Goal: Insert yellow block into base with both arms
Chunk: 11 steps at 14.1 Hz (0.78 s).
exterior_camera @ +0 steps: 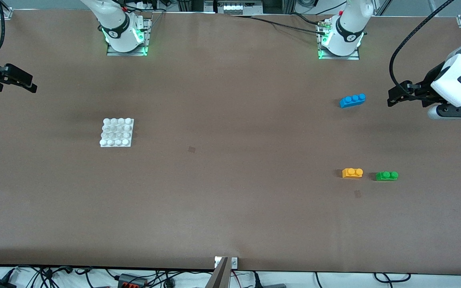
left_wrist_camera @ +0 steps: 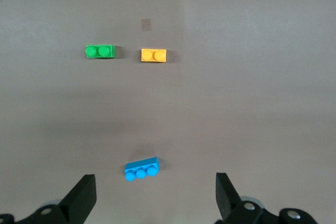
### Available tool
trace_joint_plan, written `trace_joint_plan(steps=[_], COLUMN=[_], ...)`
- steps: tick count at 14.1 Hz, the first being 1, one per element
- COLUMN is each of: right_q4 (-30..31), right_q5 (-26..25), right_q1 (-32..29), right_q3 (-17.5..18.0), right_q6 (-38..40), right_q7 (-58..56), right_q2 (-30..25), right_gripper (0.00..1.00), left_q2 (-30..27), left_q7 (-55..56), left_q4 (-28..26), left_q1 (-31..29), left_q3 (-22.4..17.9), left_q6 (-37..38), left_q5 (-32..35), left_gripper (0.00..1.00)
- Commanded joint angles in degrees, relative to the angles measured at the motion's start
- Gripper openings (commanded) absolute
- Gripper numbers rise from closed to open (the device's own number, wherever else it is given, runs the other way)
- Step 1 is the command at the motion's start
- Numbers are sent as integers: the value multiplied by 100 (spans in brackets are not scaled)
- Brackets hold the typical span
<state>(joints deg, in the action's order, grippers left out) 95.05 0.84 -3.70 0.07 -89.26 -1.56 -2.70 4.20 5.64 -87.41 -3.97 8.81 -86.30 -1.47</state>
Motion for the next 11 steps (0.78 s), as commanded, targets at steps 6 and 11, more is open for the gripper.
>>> trace_joint_plan(steps=[6, 11], right_q4=[-39, -22], right_q5=[-40, -48], right_q1=[-70, -70], right_q3=[72, 72], right_q6=[31, 110], right_q7=[25, 7], right_q2=[-11, 24], right_gripper=[100, 100], left_q2=[46, 107], left_q7=[-62, -71], left_q4=[207, 216], left_q1=[-7, -86], left_q3=[-28, -28], left_q6=[96, 96], left_q5=[-55, -55], left_gripper=[100, 100])
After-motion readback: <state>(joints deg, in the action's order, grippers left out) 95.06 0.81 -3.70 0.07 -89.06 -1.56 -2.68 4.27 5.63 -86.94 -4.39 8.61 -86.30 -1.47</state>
